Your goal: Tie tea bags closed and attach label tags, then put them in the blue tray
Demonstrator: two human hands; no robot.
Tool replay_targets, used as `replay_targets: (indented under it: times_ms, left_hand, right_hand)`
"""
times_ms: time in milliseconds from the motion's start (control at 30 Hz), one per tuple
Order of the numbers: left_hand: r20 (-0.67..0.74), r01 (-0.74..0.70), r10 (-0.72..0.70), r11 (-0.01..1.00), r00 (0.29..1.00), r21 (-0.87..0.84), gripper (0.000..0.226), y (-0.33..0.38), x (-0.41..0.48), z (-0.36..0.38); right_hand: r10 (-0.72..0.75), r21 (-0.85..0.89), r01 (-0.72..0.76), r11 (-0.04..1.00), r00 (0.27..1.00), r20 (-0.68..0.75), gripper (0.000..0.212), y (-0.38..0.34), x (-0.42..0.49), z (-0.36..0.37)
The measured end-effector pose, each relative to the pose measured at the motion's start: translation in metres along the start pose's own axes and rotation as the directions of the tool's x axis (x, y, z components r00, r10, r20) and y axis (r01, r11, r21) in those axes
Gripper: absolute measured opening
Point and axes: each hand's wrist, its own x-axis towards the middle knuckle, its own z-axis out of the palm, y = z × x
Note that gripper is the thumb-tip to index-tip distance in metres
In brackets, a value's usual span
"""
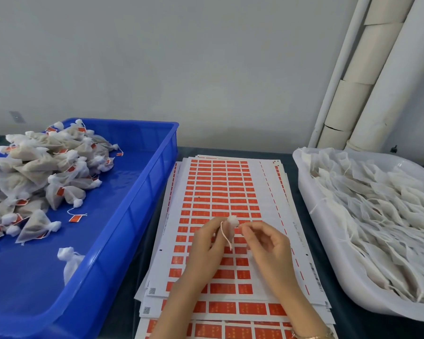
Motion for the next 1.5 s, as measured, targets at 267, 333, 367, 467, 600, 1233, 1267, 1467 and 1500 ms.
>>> replay_targets:
  times_ms: [267, 333, 367, 467, 600, 1233, 1267, 1467, 1500]
  left_hand:
    - [0.126, 0.064, -0.032, 0.964, 0.992, -0.258, 0.025, 0.009, -0.002, -0.001]
    - [0.135, 0.043, -0.008, 0.965, 0.991, -0.259, 0.025, 0.011, -0.001, -0.001]
    - [0.136, 0.043, -0.007, 0.965, 0.991, -0.26, 0.024, 0.011, -0.001, -0.001]
    - [0.12, 0.069, -0.038, 0.962, 0.992, -0.262, 0.026, 0.009, -0.002, 0.0]
    - [0.087, 0.073, -0.052, 0.963, 0.995, -0.261, 0.017, 0.005, -0.001, 0.0]
    - [0.008, 0.369, -0.389, 0.868, 0.921, -0.333, 0.021, -0.005, 0.006, 0.002]
    - [0.005, 0.359, -0.379, 0.873, 0.925, -0.329, 0.02, -0.005, 0.006, 0.002]
    - [-0.008, 0.303, -0.328, 0.882, 0.945, -0.361, 0.016, -0.001, 0.005, 0.0]
    - [-0.007, 0.298, -0.322, 0.883, 0.947, -0.363, 0.014, -0.001, 0.005, 0.0]
  right_hand:
    - [0.138, -0.062, -0.134, 0.989, 0.988, 0.071, 0.02, 0.003, -0.001, 0.006]
    - [0.147, -0.042, -0.144, 0.989, 0.987, 0.064, 0.013, 0.004, 0.0, 0.005]
    - [0.156, -0.022, -0.155, 0.988, 0.986, 0.057, 0.013, 0.005, 0.001, 0.004]
    - [0.167, 0.048, -0.169, 0.984, 0.985, 0.052, 0.023, 0.003, 0.002, 0.003]
    - [0.23, 0.089, -0.23, 0.969, 0.973, 0.007, 0.011, 0.004, 0.005, 0.0]
    - [-0.179, -0.298, 0.145, 0.943, 0.98, -0.091, 0.03, 0.006, -0.004, 0.004]
    - [-0.208, -0.337, 0.167, 0.927, 0.974, -0.087, 0.03, 0.006, -0.005, 0.005]
    - [-0.185, -0.379, 0.154, 0.912, 0.982, -0.048, 0.023, 0.007, -0.005, 0.005]
    - [-0.177, -0.385, 0.149, 0.911, 0.984, -0.038, 0.023, 0.008, -0.005, 0.005]
